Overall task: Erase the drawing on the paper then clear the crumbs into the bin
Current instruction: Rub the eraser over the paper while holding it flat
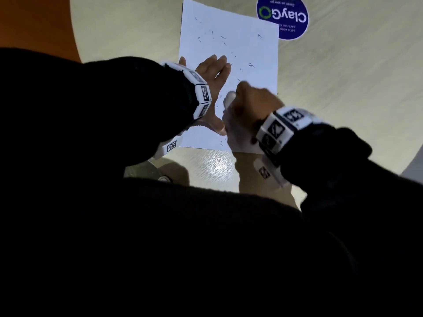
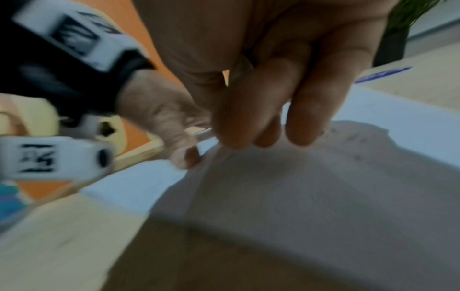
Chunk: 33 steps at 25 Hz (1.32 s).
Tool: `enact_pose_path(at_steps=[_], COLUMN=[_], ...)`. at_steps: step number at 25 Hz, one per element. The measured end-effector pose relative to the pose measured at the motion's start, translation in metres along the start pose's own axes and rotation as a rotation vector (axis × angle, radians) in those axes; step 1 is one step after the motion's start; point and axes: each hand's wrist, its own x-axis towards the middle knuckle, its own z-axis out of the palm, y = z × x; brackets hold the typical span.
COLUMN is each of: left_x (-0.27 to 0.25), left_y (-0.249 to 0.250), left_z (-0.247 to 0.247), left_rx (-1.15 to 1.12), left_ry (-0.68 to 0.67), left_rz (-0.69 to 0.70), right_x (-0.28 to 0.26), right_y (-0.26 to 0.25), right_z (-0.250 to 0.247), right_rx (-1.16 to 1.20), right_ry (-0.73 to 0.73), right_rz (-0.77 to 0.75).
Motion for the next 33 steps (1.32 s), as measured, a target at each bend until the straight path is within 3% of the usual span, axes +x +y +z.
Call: enact_pose_path(at_steps=[2,5,8,9,11,13,15,18,21,22,24,25,27,30,33], left_x=[-0.001,0.001,0.001,0.000,-0.001,-0.001,0.000,-0.002,-0.002,-0.002,0.000,0.000,-0.002,-0.002,-0.001], left_y=[0.000,0.001,-0.002,-0.002,-0.001,0.001,0.000,-0.002,0.000,0.000,-0.001,-0.002,-0.001,0.002,0.001], left_z=[0.002,-0.001,0.000,0.002,0.003,0.000,0.001,0.005,0.003,0.001,0.000,0.000,-0.001,-0.001,-0.001], left_rx=[0.001,-0.007,-0.012,-0.013,-0.013,-0.014,-0.008,-0.024,-0.019,-0.010,0.018,0.018,-0.003,0.010,0.026], left_ry=[0.021,0.014,0.019,0.027,0.039,0.026,0.033,0.075,0.060,0.041,0.044,0.039,0.027,0.016,0.013], left_rz=[0.009,0.008,0.012,0.012,0.012,0.007,0.008,0.017,0.007,0.004,0.010,0.007,-0.005,-0.002,0.002], right_x=[-0.009,0.037,0.009,-0.009,-0.017,0.012,0.036,-0.006,-0.009,0.011,0.042,0.038,0.007,-0.008,0.051], right_y=[-0.002,0.015,0.008,-0.001,0.000,0.010,0.011,0.004,0.001,0.007,0.013,0.015,0.008,0.007,0.023], right_z=[-0.005,-0.017,-0.013,-0.009,-0.011,-0.013,-0.021,-0.011,-0.016,-0.017,-0.022,-0.015,-0.011,-0.015,-0.022], right_rx=[-0.017,0.135,0.006,-0.016,0.004,0.027,0.125,0.024,-0.058,-0.047,0.089,0.085,0.017,0.021,0.164], right_ry=[-0.075,-0.242,-0.029,-0.030,-0.178,-0.127,-0.179,-0.232,-0.021,-0.036,-0.233,-0.228,-0.059,-0.194,-0.264], right_rz=[-0.004,-0.021,-0.022,-0.064,-0.077,-0.039,-0.050,-0.094,-0.019,-0.032,-0.028,-0.025,-0.006,-0.095,-0.030])
